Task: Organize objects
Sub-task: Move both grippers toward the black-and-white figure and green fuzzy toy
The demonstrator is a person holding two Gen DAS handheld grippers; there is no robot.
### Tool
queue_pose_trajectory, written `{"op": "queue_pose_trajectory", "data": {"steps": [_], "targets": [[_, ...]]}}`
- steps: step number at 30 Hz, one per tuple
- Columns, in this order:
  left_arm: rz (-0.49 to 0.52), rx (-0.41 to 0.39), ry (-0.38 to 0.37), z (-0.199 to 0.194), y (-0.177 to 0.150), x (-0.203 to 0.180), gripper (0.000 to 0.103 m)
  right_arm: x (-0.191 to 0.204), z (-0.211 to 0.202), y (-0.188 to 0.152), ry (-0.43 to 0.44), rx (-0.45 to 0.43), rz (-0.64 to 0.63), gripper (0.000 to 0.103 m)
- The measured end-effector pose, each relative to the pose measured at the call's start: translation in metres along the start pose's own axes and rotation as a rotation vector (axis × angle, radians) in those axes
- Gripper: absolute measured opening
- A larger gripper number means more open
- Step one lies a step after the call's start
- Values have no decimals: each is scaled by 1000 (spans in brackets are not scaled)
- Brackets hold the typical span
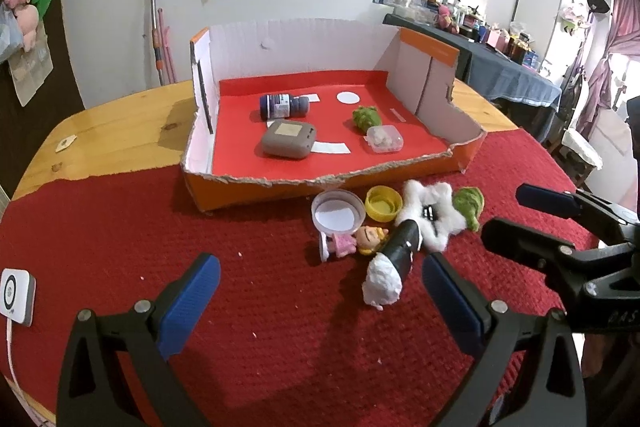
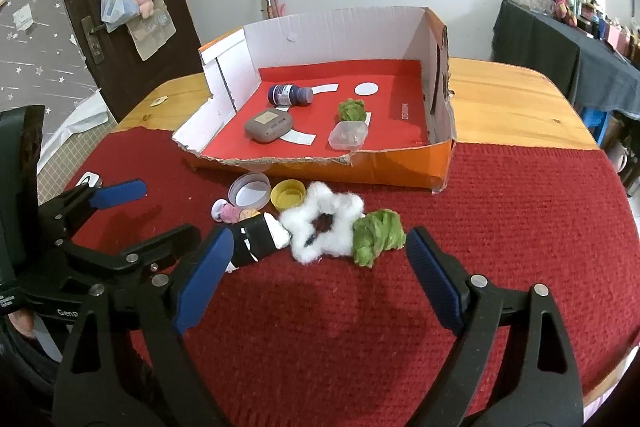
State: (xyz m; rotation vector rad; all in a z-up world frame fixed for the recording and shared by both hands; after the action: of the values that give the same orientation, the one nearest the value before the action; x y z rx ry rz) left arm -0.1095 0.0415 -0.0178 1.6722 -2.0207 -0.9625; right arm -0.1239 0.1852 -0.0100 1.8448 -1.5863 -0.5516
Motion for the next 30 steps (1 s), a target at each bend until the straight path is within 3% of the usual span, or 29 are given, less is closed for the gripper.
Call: {"op": "queue_pose_trajectory", "data": {"steps": [6, 16, 30], "targets": [[4, 12, -19, 3, -8, -6, 102, -4, -4, -5, 2, -5, 19, 78], [28, 49, -62, 16, -17, -20, 81, -19, 2, -16, -26, 20, 34, 59], [41, 97, -90, 40, -22, -30, 66, -49, 27, -19, -89, 63, 51, 53]]}}
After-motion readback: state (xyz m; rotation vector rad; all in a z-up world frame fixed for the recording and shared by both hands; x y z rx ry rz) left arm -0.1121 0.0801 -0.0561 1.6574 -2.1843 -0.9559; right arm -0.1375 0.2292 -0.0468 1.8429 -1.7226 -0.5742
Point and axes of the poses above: each gripper's, at about its wrist camera, not at the fingertips, and z roughly the way its jaws point, x to its left, y to its top, the point moved 10 cm from there along z, roughly the way its jaws point, and after that the axes turned 6 degrees about -y, right-handed, at the moved point
